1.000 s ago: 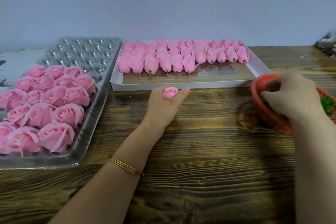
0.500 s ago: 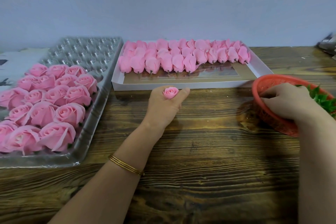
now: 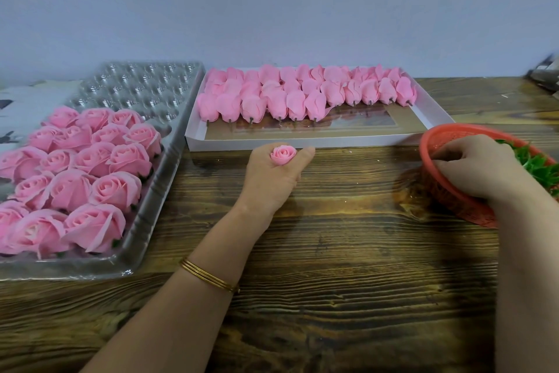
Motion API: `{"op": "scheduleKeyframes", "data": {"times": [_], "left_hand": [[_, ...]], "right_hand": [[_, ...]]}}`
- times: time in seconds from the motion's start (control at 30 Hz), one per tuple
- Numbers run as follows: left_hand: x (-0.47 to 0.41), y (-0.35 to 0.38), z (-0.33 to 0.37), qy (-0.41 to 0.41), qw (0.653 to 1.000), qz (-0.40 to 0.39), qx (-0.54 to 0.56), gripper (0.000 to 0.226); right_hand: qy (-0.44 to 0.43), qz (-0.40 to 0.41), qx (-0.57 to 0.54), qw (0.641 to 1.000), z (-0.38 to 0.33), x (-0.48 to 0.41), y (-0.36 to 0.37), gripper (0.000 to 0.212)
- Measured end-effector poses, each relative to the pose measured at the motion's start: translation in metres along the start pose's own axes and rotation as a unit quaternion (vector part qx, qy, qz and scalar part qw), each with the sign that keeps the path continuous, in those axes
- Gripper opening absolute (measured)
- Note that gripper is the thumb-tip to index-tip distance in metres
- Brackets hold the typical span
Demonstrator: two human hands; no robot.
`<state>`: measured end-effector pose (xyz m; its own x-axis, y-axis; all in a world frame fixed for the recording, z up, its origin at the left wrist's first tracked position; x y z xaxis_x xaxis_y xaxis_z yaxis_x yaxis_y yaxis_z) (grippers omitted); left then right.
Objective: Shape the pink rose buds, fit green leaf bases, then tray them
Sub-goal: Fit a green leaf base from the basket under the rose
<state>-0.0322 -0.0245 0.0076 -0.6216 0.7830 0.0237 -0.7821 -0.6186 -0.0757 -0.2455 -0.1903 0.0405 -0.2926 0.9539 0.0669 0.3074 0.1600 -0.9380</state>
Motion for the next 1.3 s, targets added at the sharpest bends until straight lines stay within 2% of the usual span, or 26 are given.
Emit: {"op": "scheduleKeyframes", "data": {"times": [0.17,0.43,0.63,0.97,1.3], "left_hand": [[0.001,0.000,0.001,0.003,1.000,0.003,-0.001,0.024],[0.002,0.000,0.003,0.011,1.000,0.000,0.006,0.020],[0.002,0.000,0.002,0.010,1.000,0.000,0.008,0.020],[0.002,0.000,0.004,0.007,1.000,0.002,0.006,0.020],[0.002,0.000,0.004,0.003,1.000,0.005,0.004,0.022]], "right_hand": [[-0.002,0.031,-0.020,0.999,-0.001,0.002,0.000,0.021],[-0.021,0.095,-0.026,0.995,-0.001,0.002,0.002,0.024],[-0.033,0.188,-0.036,0.981,-0.001,0.001,0.002,0.013],[0.007,0.283,-0.073,0.956,-0.005,0.005,-0.002,0.021],[0.047,0.330,-0.182,0.925,-0.010,0.011,-0.003,0.026]]}}
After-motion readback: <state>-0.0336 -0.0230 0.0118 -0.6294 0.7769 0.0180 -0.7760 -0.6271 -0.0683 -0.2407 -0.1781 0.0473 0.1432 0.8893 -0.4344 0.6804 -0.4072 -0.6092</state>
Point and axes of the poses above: each hand's wrist, its own x-axis away from the middle knuckle, its own y-axis out of the palm, z = x × y, the point moved 1 cm from there along -x, towards the middle knuckle, and after that the axes turned 2 degrees about x, right-handed, at the moved point
